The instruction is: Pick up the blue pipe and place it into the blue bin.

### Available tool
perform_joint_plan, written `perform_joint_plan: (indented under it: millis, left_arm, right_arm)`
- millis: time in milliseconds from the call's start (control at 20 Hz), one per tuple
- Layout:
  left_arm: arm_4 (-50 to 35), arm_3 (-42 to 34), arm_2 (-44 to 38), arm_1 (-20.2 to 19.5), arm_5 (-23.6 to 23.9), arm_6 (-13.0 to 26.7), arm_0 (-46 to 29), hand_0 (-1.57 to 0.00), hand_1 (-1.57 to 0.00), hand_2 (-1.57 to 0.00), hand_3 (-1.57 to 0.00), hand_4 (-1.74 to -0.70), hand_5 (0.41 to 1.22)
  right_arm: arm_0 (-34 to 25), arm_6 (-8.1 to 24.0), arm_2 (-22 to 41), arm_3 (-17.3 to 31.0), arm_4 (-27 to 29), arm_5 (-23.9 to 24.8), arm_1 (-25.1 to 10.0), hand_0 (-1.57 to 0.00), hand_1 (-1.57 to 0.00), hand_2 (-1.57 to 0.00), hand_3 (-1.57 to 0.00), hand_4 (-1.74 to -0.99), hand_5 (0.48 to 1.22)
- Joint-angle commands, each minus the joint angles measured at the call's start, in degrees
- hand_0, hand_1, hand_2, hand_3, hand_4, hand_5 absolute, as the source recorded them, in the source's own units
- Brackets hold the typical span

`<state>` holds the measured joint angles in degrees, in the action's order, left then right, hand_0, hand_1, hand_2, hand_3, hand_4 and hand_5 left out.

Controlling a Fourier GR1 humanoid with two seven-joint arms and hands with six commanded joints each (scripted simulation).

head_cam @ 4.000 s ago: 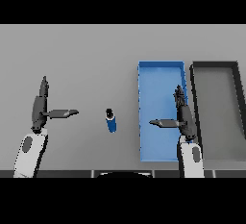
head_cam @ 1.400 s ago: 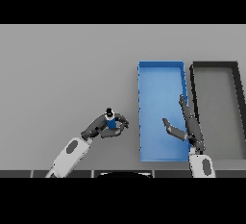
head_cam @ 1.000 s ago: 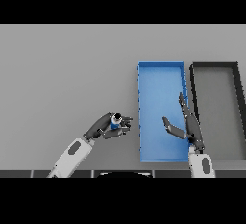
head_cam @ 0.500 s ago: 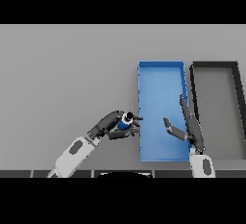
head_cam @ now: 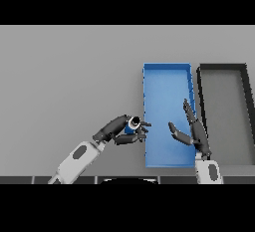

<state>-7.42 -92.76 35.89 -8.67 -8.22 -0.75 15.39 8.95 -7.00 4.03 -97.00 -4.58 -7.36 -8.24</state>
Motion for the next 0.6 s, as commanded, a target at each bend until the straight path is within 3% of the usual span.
perform_joint_plan:
  millis: [0,250,350,550]
  left_arm:
    - [-0.1,0.2,-0.4,-0.3,0.0,-0.3,0.0,-1.57,-1.57,-1.57,-1.44,-1.73,1.220]
    - [0.4,0.3,-0.6,-0.9,-0.6,-1.5,0.0,-1.57,-1.57,-1.57,-1.44,-1.73,1.221]
    - [-0.1,-0.1,-0.5,-1.0,-1.0,-0.8,-0.2,-1.57,-1.57,-1.57,-1.44,-1.73,1.221]
    - [0.1,-0.9,-0.4,-1.4,-0.9,-1.2,-0.6,-1.57,-1.57,-1.57,-1.44,-1.73,1.221]
  right_arm:
    - [-0.1,-0.2,-0.1,-0.2,0.4,-0.2,0.1,0.00,0.00,0.00,0.00,-1.192,0.628]
    - [0.4,-2.9,-0.9,-1.9,4.7,-3.4,-0.8,0.00,0.00,0.00,0.00,-1.195,0.610]
    - [-1.9,1.0,-1.4,-4.6,12.3,-8.4,-2.6,0.00,0.00,0.00,0.00,-1.199,0.593]
    - [-6.0,7.5,-0.1,-10.5,20.9,-16.0,-8.9,0.00,0.00,0.00,0.00,-1.250,0.532]
